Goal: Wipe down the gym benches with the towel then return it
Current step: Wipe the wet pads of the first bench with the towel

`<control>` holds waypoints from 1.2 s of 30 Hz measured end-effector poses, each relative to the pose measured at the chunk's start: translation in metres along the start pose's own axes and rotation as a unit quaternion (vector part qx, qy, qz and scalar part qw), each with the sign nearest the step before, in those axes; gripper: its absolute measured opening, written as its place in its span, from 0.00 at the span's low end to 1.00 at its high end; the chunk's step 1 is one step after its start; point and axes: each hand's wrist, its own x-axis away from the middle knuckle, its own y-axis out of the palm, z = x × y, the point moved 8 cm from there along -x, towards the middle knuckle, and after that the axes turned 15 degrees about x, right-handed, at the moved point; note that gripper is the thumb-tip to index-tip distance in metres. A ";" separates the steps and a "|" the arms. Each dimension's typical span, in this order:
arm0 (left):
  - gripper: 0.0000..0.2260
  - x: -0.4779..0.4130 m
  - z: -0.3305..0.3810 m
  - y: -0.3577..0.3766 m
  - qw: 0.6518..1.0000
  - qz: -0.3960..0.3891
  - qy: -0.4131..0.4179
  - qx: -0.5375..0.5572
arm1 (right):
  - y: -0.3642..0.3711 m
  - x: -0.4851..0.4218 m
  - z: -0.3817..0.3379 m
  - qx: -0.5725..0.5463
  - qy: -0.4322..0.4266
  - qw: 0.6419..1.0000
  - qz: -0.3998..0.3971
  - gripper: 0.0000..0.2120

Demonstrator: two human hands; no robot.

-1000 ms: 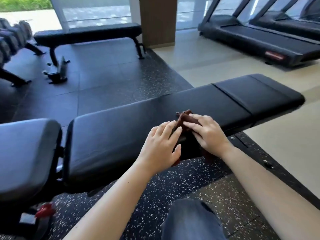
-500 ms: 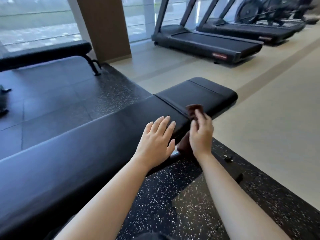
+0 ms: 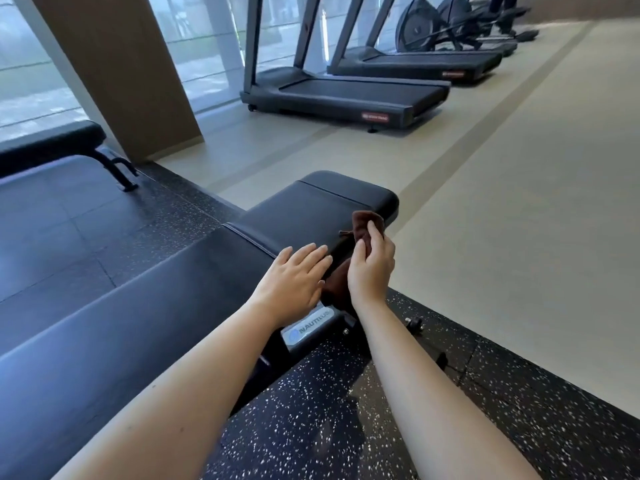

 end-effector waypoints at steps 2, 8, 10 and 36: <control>0.24 -0.002 0.002 0.010 1.000 -0.015 0.012 0.002 | 0.006 -0.012 0.002 0.002 -0.002 1.000 0.006 0.18; 0.26 -0.004 0.001 0.007 0.997 0.013 0.018 0.078 | 0.027 -0.047 0.009 0.045 -0.031 0.998 0.028 0.17; 0.27 -0.004 0.001 0.007 0.996 0.012 0.018 0.087 | 0.030 -0.065 0.012 0.063 -0.036 0.997 0.033 0.18; 0.29 -0.005 0.000 0.008 0.997 0.011 0.022 0.080 | 0.029 -0.149 0.065 -0.101 0.114 0.987 0.047 0.19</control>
